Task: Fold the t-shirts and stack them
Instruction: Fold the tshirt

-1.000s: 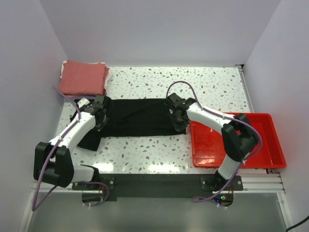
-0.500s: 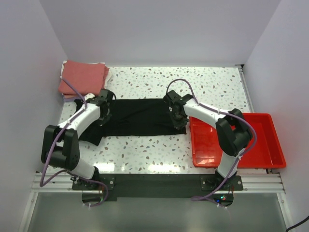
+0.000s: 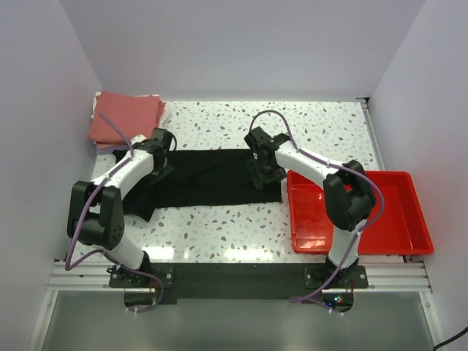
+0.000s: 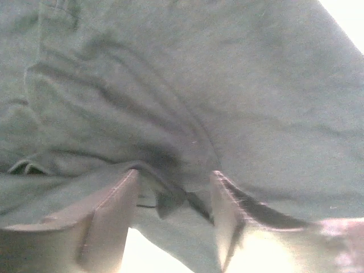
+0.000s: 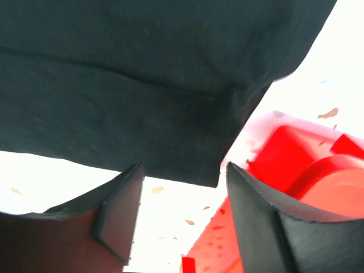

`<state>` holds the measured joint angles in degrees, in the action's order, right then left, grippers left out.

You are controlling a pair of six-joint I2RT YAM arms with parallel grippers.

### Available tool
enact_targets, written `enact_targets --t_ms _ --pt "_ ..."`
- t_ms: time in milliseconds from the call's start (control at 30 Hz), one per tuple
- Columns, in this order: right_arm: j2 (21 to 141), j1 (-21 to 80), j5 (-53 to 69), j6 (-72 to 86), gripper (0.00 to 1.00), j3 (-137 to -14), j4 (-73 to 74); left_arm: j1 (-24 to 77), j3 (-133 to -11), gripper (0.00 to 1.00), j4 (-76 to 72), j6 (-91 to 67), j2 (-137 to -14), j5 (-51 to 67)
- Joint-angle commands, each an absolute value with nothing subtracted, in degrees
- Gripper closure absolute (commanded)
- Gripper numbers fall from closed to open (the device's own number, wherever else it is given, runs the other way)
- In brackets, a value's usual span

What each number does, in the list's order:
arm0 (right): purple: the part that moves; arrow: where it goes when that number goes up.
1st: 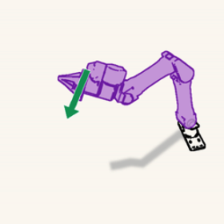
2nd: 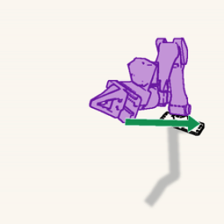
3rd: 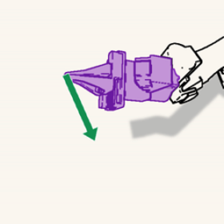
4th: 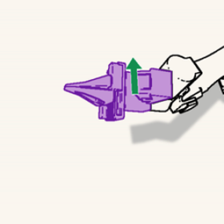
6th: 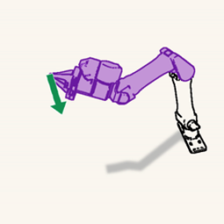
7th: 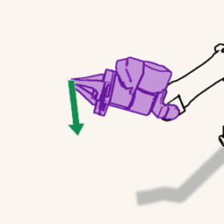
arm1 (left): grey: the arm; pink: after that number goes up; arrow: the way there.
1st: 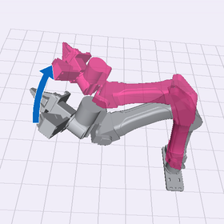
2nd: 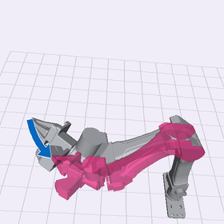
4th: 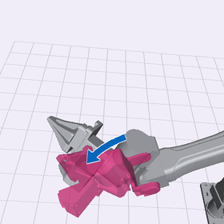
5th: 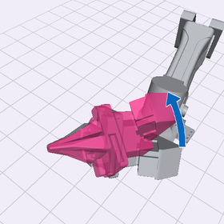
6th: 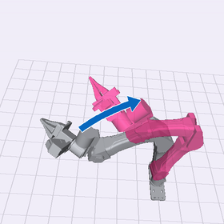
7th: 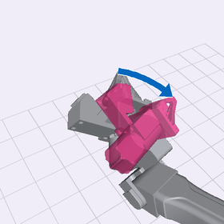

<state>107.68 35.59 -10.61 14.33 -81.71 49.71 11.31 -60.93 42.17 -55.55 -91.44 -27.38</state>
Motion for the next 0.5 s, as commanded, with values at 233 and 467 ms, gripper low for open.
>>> enact_targets --t_ms 233,467 --pt "102.31 35.51 -7.74 12.48 0.01 -86.40 48.43 10.81 -64.86 0.00 41.04 -53.88 -83.24 -27.51" --pt "95.98 35.86 -0.10 12.13 0.01 -78.06 41.32 10.90 -55.83 0.00 43.50 -58.00 -73.58 -25.40"
